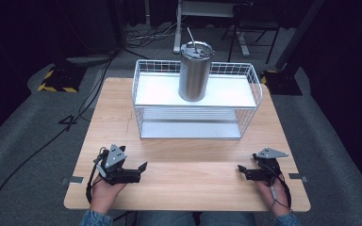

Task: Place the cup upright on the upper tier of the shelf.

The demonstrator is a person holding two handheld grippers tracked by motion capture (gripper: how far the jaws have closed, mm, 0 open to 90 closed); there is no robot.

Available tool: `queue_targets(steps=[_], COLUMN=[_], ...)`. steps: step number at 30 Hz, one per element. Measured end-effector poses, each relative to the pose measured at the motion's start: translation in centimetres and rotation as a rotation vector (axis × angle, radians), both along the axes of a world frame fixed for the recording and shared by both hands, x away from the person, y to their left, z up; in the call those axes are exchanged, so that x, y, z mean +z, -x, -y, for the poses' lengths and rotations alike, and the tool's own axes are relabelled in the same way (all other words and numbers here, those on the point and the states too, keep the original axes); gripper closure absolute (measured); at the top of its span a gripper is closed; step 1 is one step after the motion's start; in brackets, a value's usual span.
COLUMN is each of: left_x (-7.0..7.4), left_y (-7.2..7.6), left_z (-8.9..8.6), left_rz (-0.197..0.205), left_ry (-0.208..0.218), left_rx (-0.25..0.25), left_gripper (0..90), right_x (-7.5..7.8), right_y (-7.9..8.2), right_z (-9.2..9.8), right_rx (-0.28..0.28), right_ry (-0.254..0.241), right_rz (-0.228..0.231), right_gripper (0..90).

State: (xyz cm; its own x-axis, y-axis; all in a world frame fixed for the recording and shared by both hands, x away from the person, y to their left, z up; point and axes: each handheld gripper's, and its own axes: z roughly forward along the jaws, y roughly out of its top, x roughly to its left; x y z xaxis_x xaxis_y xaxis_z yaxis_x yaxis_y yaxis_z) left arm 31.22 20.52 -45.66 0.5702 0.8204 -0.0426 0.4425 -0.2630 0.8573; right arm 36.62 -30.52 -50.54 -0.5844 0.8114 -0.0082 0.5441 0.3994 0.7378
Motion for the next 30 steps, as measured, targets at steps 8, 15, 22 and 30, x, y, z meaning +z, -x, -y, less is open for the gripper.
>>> queue_targets(steps=[8, 15, 22, 30], left_x=[-2.3, -4.1, -4.7, -5.0], left_y=[0.0, -0.3, -0.3, -0.7], left_z=[-0.6, -0.8, -0.4, 0.4], left_rz=[-0.065, -0.16, -0.202, -0.244], left_ry=[0.016, -0.053, -0.107, -0.18], left_rx=[0.038, 0.046, 0.049, 0.053], left_gripper=[2.6, 2.2, 0.4, 0.1], right_x=[0.0, 0.0, 0.0, 0.0], right_y=[0.0, -0.1, -0.1, -0.1], right_z=[0.0, 0.0, 0.0, 0.0], right_rx=[0.0, -0.001, 0.001, 0.001], right_ry=[0.0, -0.002, -0.001, -0.002], right_rz=[0.0, -0.003, -0.002, -0.002], right_gripper=[15.8, 15.5, 15.4, 15.4])
